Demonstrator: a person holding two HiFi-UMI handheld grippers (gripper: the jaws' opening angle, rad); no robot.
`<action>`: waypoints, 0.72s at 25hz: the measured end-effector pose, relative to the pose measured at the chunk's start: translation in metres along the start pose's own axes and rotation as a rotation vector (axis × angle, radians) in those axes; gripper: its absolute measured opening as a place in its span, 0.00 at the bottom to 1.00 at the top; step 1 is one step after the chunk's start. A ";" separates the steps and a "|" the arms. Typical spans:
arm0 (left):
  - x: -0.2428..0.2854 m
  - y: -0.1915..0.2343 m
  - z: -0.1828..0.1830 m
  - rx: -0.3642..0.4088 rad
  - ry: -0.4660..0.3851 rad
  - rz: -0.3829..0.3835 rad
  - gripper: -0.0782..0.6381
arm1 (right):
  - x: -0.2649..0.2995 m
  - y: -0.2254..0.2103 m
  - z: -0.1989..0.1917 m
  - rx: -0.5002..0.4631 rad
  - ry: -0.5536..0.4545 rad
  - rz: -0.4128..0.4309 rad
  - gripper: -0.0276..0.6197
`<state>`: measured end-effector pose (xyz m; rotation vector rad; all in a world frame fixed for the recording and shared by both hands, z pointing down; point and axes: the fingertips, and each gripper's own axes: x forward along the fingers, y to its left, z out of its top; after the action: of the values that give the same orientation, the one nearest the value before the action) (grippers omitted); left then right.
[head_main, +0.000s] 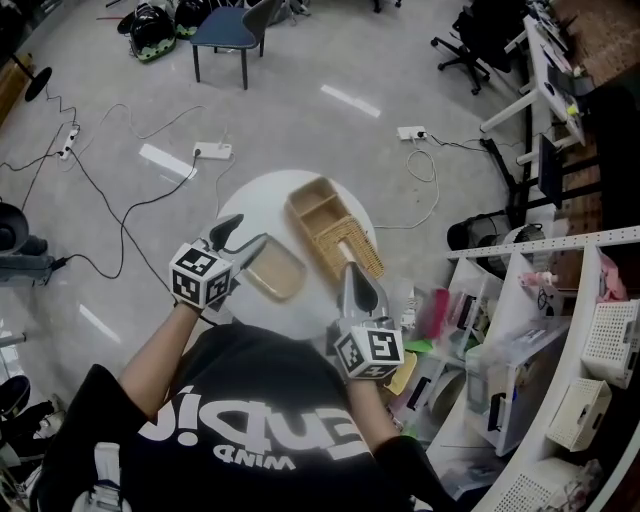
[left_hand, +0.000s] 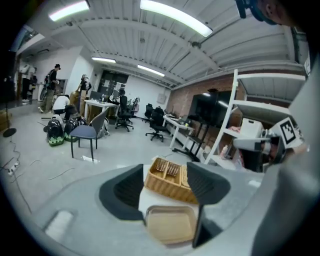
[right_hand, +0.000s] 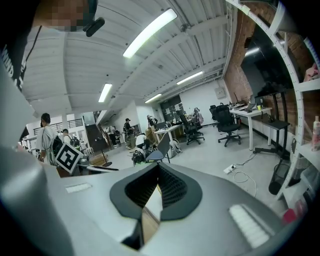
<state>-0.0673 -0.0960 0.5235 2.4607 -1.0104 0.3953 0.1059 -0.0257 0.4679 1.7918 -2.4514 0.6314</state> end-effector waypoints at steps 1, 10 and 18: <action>0.006 0.003 -0.004 -0.003 0.017 -0.008 0.49 | 0.001 -0.001 0.000 0.003 0.003 -0.006 0.04; 0.049 0.026 -0.047 -0.018 0.149 -0.044 0.49 | 0.007 -0.012 -0.008 0.018 0.027 -0.039 0.04; 0.079 0.040 -0.090 -0.032 0.269 -0.084 0.49 | 0.012 -0.019 -0.012 0.023 0.051 -0.055 0.04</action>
<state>-0.0498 -0.1222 0.6459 2.3330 -0.7930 0.6566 0.1168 -0.0368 0.4874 1.8208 -2.3630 0.6949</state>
